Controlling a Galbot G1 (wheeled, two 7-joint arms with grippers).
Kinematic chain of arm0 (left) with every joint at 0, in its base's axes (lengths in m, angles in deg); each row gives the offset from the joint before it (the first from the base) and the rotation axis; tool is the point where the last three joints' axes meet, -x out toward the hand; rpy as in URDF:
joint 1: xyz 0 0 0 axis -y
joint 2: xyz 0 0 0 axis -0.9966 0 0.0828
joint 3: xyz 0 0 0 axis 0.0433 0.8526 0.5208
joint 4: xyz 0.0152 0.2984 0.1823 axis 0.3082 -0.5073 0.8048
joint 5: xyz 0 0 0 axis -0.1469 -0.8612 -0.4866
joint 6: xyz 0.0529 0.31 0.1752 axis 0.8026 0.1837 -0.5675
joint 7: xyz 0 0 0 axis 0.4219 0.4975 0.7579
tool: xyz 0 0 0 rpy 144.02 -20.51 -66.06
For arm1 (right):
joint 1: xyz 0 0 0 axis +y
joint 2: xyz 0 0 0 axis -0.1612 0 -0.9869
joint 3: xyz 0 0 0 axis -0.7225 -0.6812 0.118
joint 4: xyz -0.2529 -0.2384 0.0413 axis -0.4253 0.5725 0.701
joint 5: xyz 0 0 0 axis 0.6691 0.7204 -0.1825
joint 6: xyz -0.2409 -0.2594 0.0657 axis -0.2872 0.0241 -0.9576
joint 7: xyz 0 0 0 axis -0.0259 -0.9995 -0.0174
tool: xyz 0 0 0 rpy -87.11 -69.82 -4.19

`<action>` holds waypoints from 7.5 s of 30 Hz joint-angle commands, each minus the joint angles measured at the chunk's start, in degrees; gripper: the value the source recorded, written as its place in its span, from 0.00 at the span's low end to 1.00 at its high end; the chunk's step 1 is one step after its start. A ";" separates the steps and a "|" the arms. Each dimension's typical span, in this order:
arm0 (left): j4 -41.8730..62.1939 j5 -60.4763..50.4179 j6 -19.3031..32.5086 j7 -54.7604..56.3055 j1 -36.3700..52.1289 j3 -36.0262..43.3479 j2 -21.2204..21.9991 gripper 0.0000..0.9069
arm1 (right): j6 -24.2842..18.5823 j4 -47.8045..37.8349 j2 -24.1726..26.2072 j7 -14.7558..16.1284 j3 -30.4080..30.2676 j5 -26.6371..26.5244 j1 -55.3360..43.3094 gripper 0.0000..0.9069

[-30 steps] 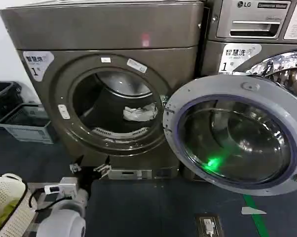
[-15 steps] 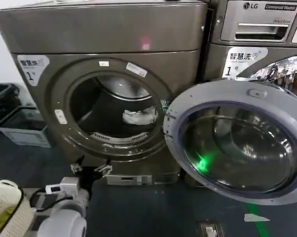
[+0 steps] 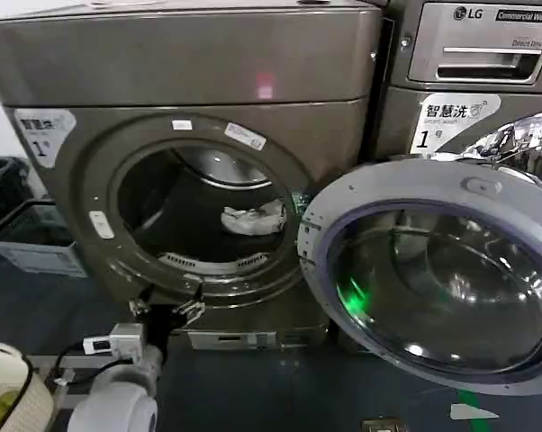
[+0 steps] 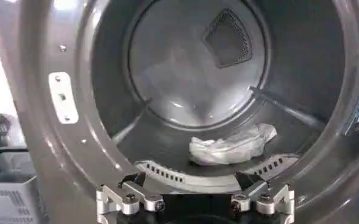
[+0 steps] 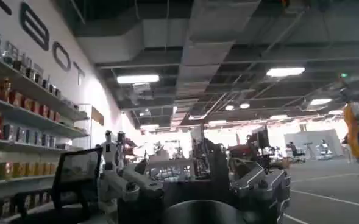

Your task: Grasp the clothes from the dryer.

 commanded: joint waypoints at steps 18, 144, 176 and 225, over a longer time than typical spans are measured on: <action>1.27 -0.11 -2.81 -0.05 -0.01 -0.01 0.02 1.00 | -0.48 -0.43 -0.24 0.11 -0.39 0.17 -0.20 1.00; 80.81 -80.49 47.65 -49.08 61.43 4.65 0.05 1.00 | -2.37 1.47 -2.02 0.24 -3.84 1.80 -1.58 1.00; 98.03 -80.98 56.60 -69.13 71.73 5.10 -0.23 1.00 | -3.31 1.23 -2.40 0.36 -5.32 3.09 -2.29 1.00; 94.77 -63.65 49.67 -64.98 69.82 6.06 -1.01 0.00 | -1.51 4.34 -2.52 1.49 -6.35 3.54 -2.32 1.00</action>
